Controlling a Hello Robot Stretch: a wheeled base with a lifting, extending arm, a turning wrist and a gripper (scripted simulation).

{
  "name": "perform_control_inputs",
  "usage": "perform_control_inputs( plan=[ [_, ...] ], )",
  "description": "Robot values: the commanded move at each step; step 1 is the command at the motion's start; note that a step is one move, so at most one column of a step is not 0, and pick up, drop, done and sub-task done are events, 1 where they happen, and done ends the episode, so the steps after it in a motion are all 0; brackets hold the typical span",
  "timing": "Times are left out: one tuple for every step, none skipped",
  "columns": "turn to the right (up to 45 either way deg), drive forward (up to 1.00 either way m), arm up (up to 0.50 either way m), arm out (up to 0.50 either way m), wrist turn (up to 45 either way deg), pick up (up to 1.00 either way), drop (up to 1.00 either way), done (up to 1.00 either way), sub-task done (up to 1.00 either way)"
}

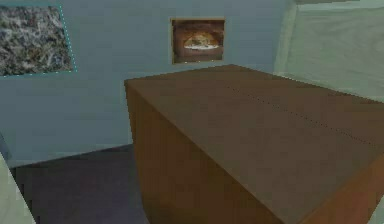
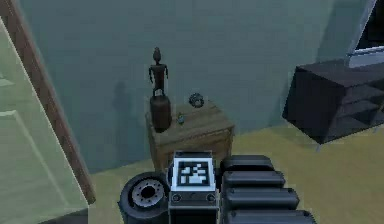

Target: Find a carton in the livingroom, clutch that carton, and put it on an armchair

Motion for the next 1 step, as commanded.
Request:
perform_control_inputs(
  plan=[
    [0.0, 1.00, 0.00, 0.00, 0.0, 0.00, 0.00, 0.00, 0.00]
  ],
)
